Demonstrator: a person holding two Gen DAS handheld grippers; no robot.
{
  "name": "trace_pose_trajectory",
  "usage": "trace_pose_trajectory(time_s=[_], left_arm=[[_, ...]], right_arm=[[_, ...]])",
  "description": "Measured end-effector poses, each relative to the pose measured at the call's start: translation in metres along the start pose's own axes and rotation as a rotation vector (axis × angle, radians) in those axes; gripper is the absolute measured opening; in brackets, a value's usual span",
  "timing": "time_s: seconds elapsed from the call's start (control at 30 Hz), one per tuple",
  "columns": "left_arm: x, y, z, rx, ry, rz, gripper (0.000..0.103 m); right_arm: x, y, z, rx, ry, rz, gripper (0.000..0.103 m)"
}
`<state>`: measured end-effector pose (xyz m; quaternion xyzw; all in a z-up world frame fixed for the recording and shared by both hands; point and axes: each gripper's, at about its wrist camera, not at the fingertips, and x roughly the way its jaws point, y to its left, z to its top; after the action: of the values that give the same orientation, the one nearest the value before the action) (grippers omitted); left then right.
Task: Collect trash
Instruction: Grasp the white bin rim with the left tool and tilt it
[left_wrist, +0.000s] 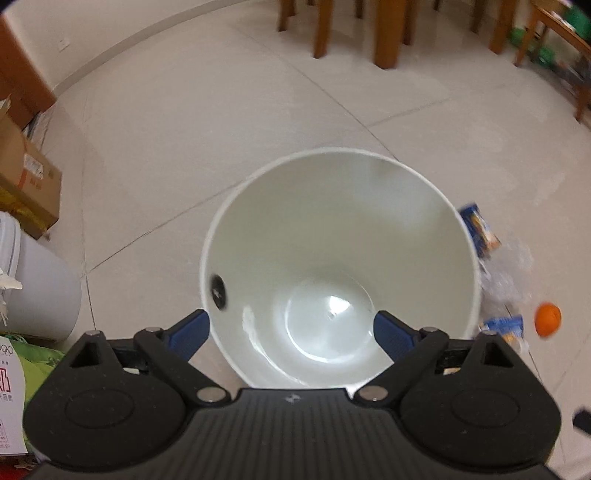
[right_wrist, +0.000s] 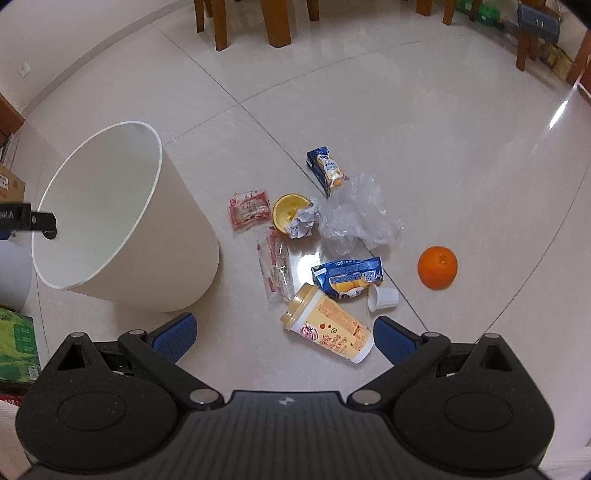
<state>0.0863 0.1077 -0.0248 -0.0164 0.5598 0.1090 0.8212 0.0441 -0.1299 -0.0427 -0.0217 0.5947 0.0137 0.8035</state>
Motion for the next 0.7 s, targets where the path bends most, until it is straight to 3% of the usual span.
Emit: trace_pose_trajectory(time_s=[0.17,0.3,0.5,0.7], left_arm=[[0.034,0.021,0.015,-0.023,0.034,0.091,0.074],[0.057,0.039,0.019,-0.074,0.071,0.112,0.046],[0.079,0.053,0.025,-0.135,0.098,0.115,0.039],[0.098,0.06,0.022,-0.131,0.162,0.1,0.021]], right_arm=[[0.004,-0.001,0.0,-0.002,0.018,0.006,0.103],[0.007,-0.004,0.001,0.016,0.032,0.01,0.103],[0.013,-0.002,0.0,0.017,0.047,0.012,0.103],[0.018,-0.005,0.001,0.031,0.058,0.002,0.103]])
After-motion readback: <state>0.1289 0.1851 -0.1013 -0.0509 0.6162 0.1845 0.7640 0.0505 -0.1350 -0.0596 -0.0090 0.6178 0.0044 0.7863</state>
